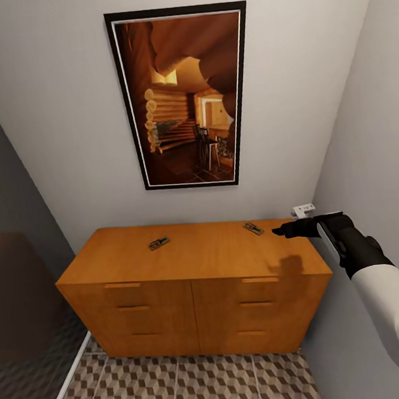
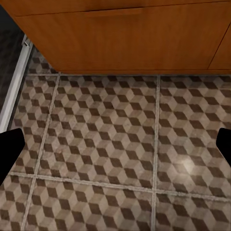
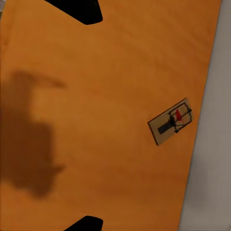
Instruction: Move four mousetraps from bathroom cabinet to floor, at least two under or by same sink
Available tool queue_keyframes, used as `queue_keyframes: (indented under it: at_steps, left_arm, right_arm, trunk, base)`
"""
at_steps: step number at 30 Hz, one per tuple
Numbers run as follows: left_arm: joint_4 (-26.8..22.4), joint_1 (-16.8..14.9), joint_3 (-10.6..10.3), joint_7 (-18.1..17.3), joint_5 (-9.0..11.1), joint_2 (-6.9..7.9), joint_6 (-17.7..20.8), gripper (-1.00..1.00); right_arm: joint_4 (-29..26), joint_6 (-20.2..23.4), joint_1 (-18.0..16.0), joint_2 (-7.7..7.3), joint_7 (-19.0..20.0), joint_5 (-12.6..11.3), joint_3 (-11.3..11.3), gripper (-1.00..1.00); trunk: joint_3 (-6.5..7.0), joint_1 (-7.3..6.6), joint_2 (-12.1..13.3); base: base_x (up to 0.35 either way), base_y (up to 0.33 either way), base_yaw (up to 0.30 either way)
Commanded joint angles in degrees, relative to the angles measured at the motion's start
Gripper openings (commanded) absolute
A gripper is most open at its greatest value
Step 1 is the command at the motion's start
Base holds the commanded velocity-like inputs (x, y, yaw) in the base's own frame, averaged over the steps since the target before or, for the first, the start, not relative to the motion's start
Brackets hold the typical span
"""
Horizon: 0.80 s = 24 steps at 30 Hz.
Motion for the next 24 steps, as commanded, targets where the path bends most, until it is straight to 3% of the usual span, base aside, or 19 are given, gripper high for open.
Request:
queue_keyframes:
  at_steps: [1, 19, 24]
  left_arm:
    - [0.2, -0.1, -0.5, 0.0, 0.6, -0.05, -0.4, 1.00]
    - [0.2, 0.0, -0.5, 0.0, 0.6, 0.02, -0.4, 1.00]
    - [0.2, 1.4, -0.5, 0.0, 0.6, 0.10, -0.4, 1.00]
  right_arm:
    - [-0.1, 0.1, 0.0, -0.06, 0.3, 0.4, 0.1, 1.00]
    - [0.0, -0.1, -0.1, -0.01, 0.3, 0.4, 0.1, 1.00]
    - [0.0, -0.1, -0.1, 0.01, 0.3, 0.4, 0.1, 1.00]
  trunk:
    - [-0.13, 0.04, -0.1]
    - [-0.14, 0.04, -0.1]
    - [-0.14, 0.04, -0.1]
  base:
    - [0.048, -0.005, 0.000]
    - [0.203, -0.066, 0.000]
    - [0.182, -0.064, 0.000]
